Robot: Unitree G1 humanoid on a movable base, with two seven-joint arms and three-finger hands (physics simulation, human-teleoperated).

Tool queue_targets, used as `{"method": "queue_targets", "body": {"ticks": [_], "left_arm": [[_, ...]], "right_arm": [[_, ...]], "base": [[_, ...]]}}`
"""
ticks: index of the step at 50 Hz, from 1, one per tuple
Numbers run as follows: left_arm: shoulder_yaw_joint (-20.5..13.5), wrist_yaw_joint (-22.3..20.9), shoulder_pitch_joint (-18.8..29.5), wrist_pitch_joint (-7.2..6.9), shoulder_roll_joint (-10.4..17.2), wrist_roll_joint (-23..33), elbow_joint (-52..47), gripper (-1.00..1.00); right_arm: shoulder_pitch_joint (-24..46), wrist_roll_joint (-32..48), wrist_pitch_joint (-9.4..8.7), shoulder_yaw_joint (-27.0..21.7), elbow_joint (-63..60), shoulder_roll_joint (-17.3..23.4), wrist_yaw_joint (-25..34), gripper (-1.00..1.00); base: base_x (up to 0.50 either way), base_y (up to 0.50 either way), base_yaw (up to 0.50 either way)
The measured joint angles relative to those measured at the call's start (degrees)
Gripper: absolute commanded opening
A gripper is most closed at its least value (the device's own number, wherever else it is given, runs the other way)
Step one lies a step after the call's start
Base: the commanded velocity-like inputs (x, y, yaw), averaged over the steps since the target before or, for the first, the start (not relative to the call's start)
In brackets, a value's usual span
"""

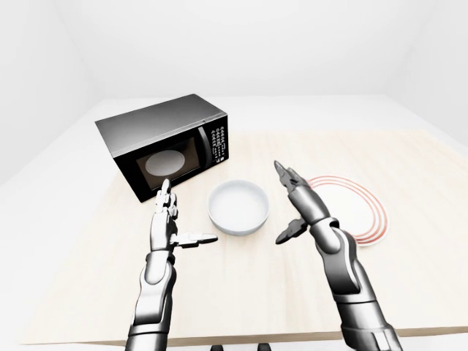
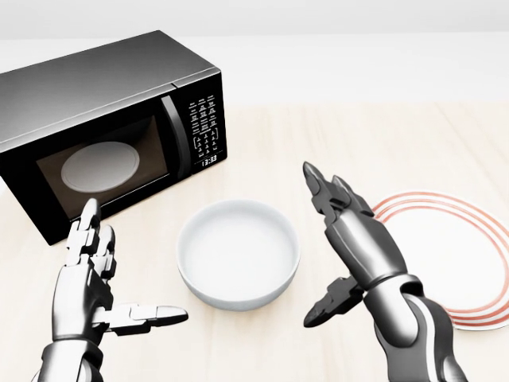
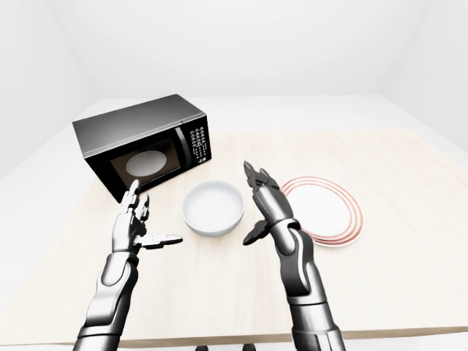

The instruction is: Pick up the white bowl and put it on the plate.

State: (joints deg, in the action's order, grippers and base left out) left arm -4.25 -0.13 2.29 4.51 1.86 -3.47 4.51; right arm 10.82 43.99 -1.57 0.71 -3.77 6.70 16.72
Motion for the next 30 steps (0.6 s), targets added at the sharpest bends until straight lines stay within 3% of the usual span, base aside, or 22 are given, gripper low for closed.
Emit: {"method": "queue_targets", "body": {"ticks": [19, 30], "left_arm": [[0.05, -0.11, -0.20, 0.08, -0.03, 0.20, -0.15, 1.00], [0.04, -0.16, -0.13, -0.08, 0.01, 0.29, -0.26, 1.00]], "right_arm": [[4.80, 10.80, 5.60, 2.13, 3.00, -0.32, 8.32, 1.00], [6.35, 15.14, 6.57, 3.59, 3.30, -1.19, 13.07, 1.00]], "base": [[0.00, 0.00, 0.00], [0.00, 0.00, 0.00]]}}
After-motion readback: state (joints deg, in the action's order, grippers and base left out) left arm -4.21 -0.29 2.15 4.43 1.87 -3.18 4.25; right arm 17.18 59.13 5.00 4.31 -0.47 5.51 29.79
